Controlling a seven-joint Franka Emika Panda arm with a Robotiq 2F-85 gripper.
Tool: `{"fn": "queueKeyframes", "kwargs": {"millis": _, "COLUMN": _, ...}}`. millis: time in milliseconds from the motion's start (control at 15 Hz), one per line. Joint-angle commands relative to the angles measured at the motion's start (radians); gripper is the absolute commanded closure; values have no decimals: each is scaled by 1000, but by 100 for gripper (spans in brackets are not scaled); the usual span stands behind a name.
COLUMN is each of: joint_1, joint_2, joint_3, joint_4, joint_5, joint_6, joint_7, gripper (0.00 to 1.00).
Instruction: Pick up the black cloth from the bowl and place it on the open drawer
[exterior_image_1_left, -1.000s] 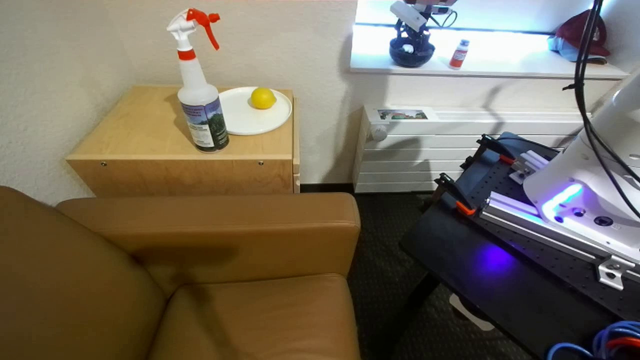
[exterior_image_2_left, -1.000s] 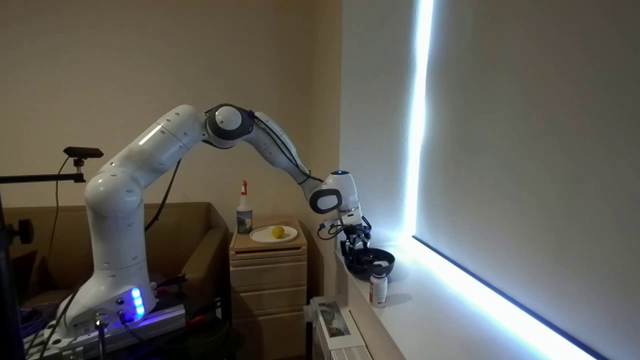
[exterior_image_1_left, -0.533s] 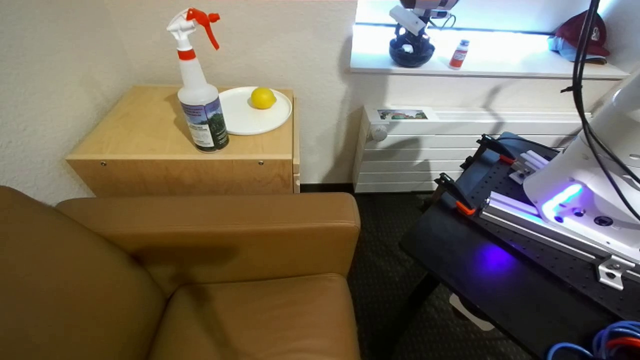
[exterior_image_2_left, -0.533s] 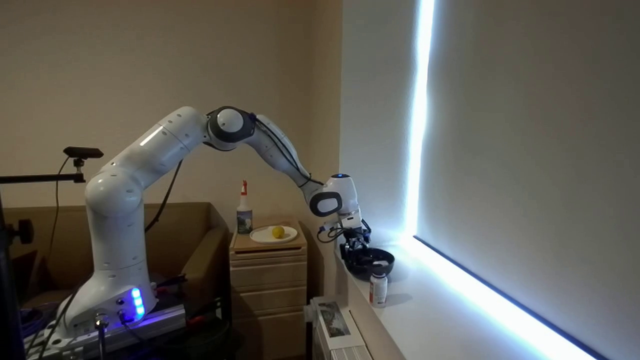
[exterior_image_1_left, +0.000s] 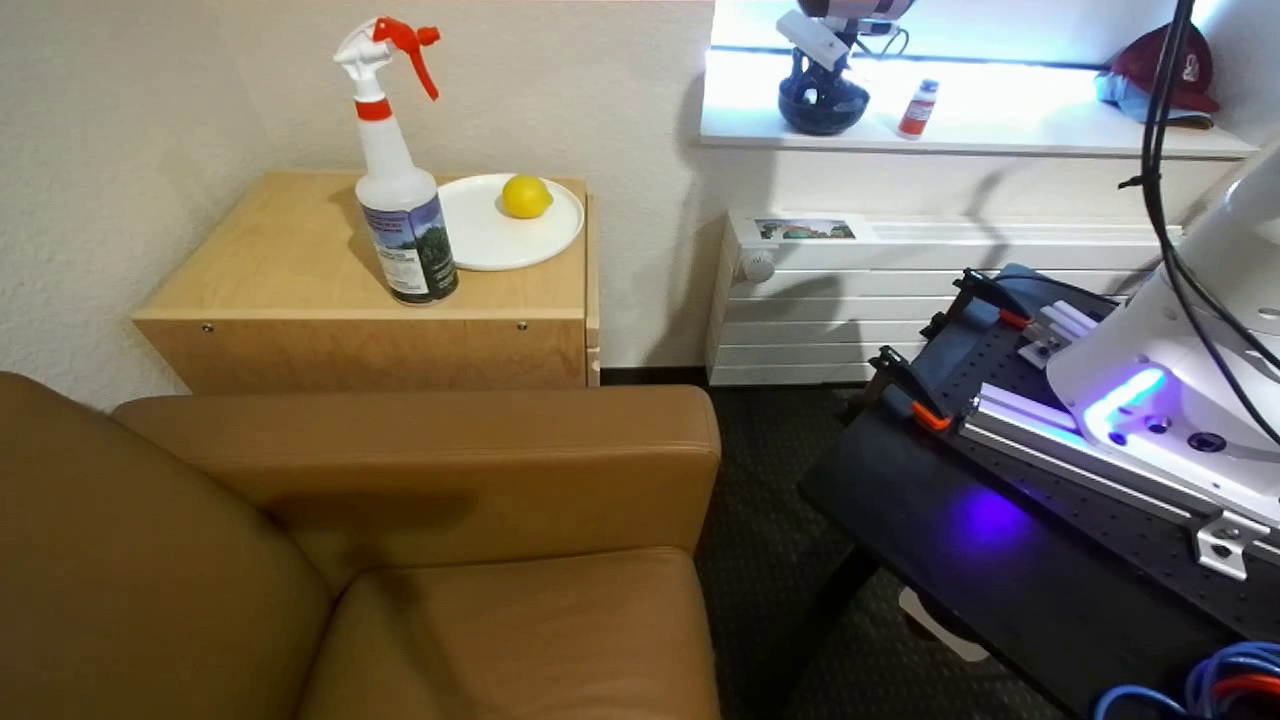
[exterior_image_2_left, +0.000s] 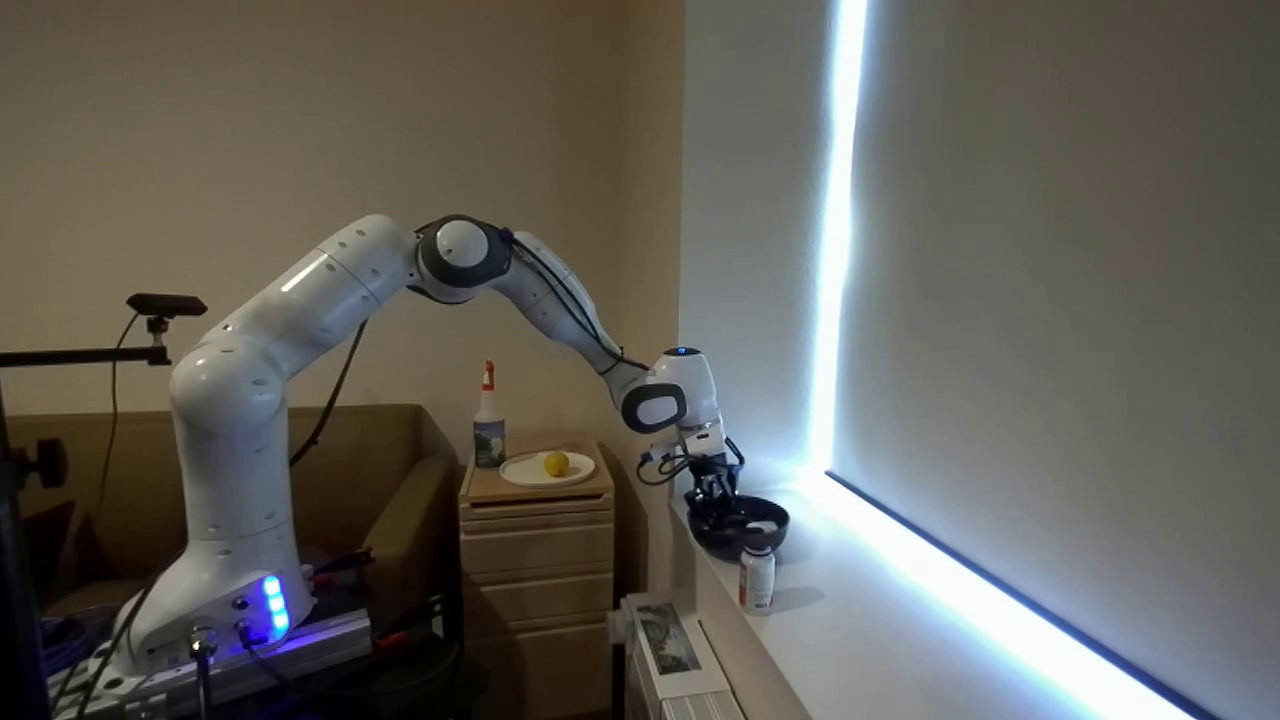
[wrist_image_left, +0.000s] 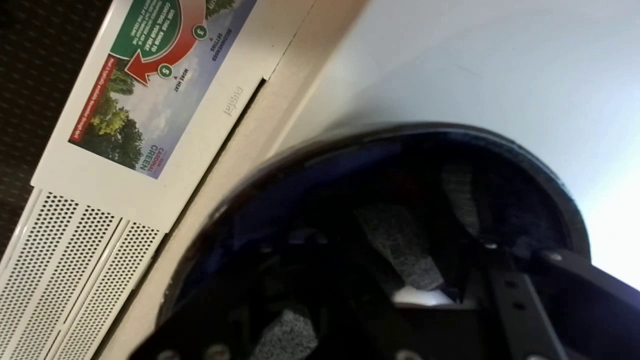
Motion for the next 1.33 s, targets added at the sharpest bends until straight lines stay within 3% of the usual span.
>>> {"fn": "queueKeyframes", "kwargs": {"millis": 0, "joint_1": -19, "joint_2": 9, "joint_3": 15, "joint_4": 22, "joint_5": 1, "joint_6": -17, "joint_7": 5, "gripper": 83}}
{"fn": "queueKeyframes", "kwargs": {"millis": 133, "joint_1": -21, "joint_2": 9, "joint_3": 15, "joint_4": 24, "joint_5": 1, "joint_6": -22, "joint_7": 7, "gripper": 98}}
{"fn": "queueKeyframes", "kwargs": {"millis": 267, "joint_1": -24, "joint_2": 5, "joint_3": 11, "joint_4": 28, "joint_5": 4, "joint_6": -33, "joint_7": 14, "gripper": 100}}
{"fn": "queueKeyframes", "kwargs": {"millis": 800, "joint_1": -158, "joint_2": -96, "joint_3": 80, "joint_4": 69, "joint_5": 95, "joint_6": -167, "joint_7": -34, "gripper": 98}}
{"fn": "queueKeyframes", "kwargs": {"millis": 1067, "joint_1": -236, "joint_2": -190, "joint_3": 146, "joint_4": 54, "joint_5": 181, "joint_6": -209, "joint_7": -180, "gripper": 98}}
{"fn": "queueKeyframes", "kwargs": {"millis": 1267, "joint_1": -283, "joint_2": -247, "joint_3": 168, "joint_4": 64, "joint_5": 231, "joint_6": -392, "joint_7": -324, "gripper": 98}}
